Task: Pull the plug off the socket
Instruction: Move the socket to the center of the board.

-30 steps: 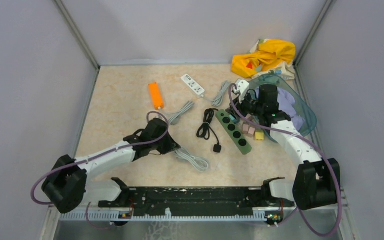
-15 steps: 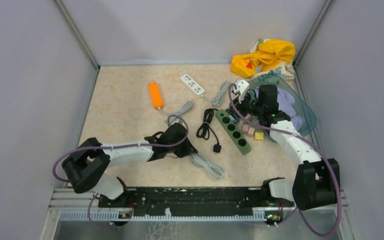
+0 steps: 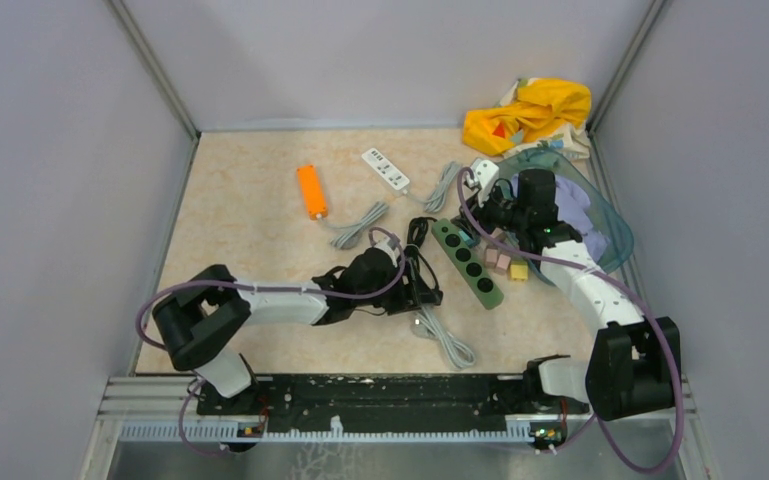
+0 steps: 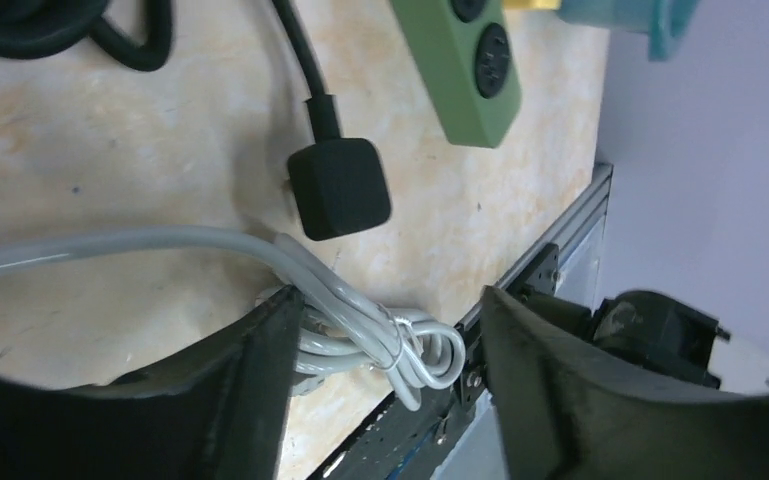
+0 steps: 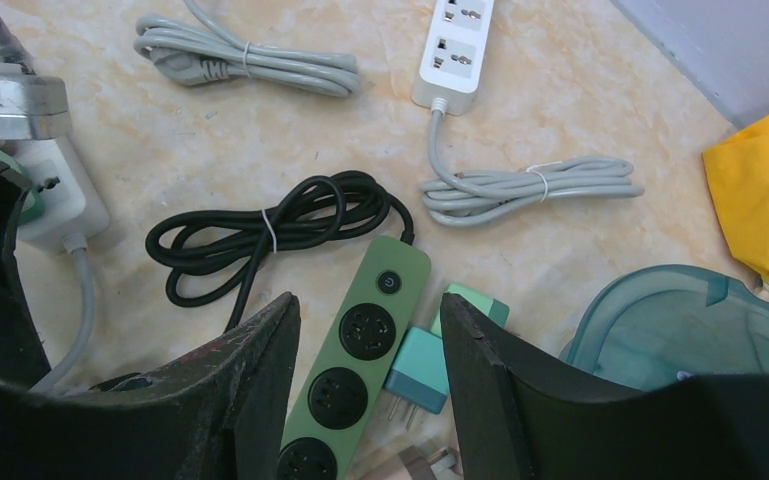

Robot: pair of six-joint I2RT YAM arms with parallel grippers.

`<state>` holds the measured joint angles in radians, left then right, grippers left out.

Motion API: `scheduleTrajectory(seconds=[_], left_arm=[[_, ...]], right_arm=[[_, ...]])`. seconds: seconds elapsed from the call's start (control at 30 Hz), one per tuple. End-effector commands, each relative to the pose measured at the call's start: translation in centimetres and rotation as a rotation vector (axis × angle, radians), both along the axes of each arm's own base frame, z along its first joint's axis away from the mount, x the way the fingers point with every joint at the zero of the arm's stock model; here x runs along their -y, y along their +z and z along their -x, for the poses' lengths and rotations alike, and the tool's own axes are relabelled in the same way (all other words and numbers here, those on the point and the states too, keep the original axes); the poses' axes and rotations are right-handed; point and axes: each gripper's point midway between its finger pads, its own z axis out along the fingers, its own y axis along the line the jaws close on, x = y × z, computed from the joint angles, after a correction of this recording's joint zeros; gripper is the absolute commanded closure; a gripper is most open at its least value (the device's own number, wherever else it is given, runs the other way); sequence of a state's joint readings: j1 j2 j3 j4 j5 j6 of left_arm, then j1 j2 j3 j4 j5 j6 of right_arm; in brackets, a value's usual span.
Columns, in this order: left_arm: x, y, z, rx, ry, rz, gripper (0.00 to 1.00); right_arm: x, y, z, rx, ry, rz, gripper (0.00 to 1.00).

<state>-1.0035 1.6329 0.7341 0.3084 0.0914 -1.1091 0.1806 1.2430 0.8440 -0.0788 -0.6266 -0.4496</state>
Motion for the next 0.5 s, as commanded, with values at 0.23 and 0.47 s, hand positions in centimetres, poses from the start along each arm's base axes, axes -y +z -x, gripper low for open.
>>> scheduleTrajectory(seconds=[0.23, 0.47], left_arm=[[0.3, 7.5, 1.4, 0.391, -0.234, 0.146, 0.15], [-1.5, 10.1, 2.2, 0.565, -0.294, 0.162, 0.18]], right_arm=[[-0.5, 2.5, 0.5, 0.074, 0.044, -0.027, 0.46], [-1.4, 2.4, 1.8, 0.069, 0.137, -0.025, 0.45]])
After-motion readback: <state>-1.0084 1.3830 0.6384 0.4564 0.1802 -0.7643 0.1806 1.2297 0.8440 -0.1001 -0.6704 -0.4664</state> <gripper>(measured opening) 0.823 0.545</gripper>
